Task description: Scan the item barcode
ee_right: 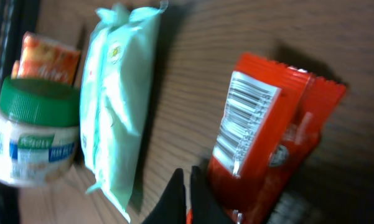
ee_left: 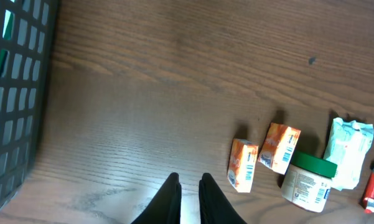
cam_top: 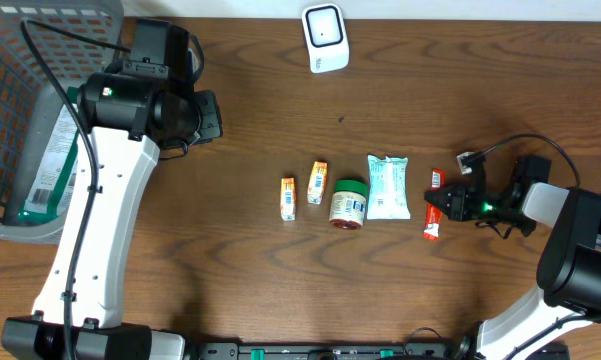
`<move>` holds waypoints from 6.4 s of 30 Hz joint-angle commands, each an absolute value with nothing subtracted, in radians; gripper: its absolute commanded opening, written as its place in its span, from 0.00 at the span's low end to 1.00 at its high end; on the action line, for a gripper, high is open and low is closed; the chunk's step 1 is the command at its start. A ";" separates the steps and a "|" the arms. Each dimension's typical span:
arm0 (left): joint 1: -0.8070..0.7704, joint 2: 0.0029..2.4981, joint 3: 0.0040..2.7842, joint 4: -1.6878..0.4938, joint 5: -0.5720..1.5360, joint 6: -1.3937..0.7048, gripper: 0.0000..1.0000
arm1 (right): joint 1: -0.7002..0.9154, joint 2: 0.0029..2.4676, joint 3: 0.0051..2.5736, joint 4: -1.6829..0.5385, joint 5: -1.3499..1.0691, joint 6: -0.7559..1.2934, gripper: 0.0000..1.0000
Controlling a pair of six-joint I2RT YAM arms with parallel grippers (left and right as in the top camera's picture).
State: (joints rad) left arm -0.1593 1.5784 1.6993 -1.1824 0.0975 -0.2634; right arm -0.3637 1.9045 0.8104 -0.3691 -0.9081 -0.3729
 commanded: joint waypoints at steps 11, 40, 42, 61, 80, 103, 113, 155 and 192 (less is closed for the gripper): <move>-0.159 1.580 1.691 -1.164 0.036 -0.254 0.17 | -0.360 1.645 0.921 -0.502 -0.823 -0.148 0.02; 0.250 1.489 1.707 -0.860 -0.150 -0.256 0.64 | -0.219 1.597 0.703 -0.392 -0.359 0.165 0.32; 0.291 1.497 1.707 -0.847 -0.151 -0.255 0.64 | -0.199 1.597 0.699 -0.367 -0.387 0.165 0.33; 0.509 1.834 1.707 -0.727 -0.113 -0.043 0.98 | -0.136 1.597 0.699 -0.287 -0.401 0.164 0.57; 0.510 2.172 1.705 -0.820 0.075 0.219 0.98 | -0.136 1.597 0.699 -0.280 -0.400 0.164 0.68; 0.511 2.244 1.711 -0.836 0.178 0.183 1.00 | -0.137 1.597 0.699 -0.266 -0.404 0.165 0.96; 0.510 2.151 1.721 -0.824 0.194 0.195 0.99 | -0.136 1.597 0.699 -0.253 -0.419 0.171 0.99; 0.512 2.041 1.611 -0.617 0.040 0.086 0.07 | -0.136 1.597 0.698 -0.245 -0.371 0.171 0.99; -0.090 1.276 1.380 -0.974 0.084 -0.392 0.07 | -0.136 1.597 0.698 -0.242 -0.371 0.171 0.99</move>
